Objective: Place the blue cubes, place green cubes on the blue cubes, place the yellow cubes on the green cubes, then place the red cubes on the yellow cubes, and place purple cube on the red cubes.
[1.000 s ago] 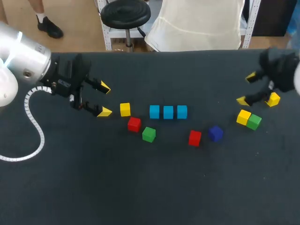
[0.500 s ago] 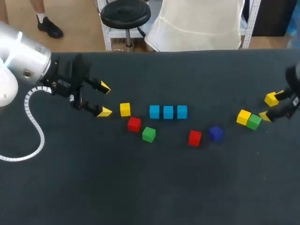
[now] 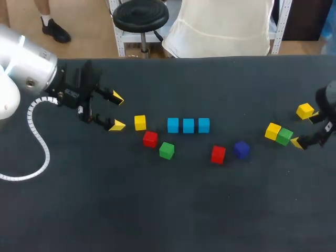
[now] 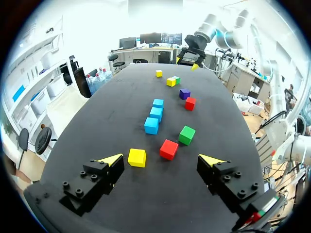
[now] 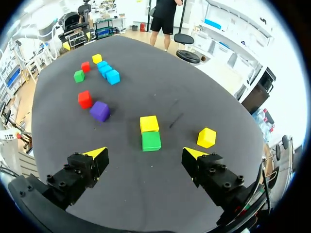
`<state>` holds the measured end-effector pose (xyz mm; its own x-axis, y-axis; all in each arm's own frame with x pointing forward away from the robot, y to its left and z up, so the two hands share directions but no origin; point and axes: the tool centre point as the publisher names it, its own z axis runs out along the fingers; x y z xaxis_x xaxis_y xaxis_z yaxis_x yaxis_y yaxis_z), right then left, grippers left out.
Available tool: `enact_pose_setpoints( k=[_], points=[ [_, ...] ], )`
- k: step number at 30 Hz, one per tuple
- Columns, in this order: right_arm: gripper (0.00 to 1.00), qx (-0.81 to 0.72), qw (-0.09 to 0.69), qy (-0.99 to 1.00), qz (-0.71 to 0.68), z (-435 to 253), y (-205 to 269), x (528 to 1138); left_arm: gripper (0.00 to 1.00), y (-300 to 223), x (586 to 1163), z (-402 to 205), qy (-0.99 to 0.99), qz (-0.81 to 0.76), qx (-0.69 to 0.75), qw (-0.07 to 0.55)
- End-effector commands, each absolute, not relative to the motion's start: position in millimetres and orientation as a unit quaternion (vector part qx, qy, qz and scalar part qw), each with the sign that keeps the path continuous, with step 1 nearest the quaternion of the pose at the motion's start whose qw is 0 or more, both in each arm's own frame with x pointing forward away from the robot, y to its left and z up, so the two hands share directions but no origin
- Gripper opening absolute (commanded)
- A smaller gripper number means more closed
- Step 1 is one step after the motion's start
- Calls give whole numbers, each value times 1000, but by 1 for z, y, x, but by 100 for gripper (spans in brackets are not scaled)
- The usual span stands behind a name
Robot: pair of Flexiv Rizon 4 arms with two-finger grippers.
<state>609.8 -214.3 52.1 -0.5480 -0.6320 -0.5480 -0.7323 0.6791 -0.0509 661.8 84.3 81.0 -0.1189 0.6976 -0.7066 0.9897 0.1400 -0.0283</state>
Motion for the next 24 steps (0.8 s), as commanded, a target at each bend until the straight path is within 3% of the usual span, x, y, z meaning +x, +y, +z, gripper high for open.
enact_pose_setpoints(
  k=[1,24],
  points=[
    [100,-403,275,866,111,27,-209,623,100,85,662,80,700,-261,602,282],
    [100,-426,265,859,104,-11,-202,644,100,85,662,80,700,-261,602,282]
  ],
)
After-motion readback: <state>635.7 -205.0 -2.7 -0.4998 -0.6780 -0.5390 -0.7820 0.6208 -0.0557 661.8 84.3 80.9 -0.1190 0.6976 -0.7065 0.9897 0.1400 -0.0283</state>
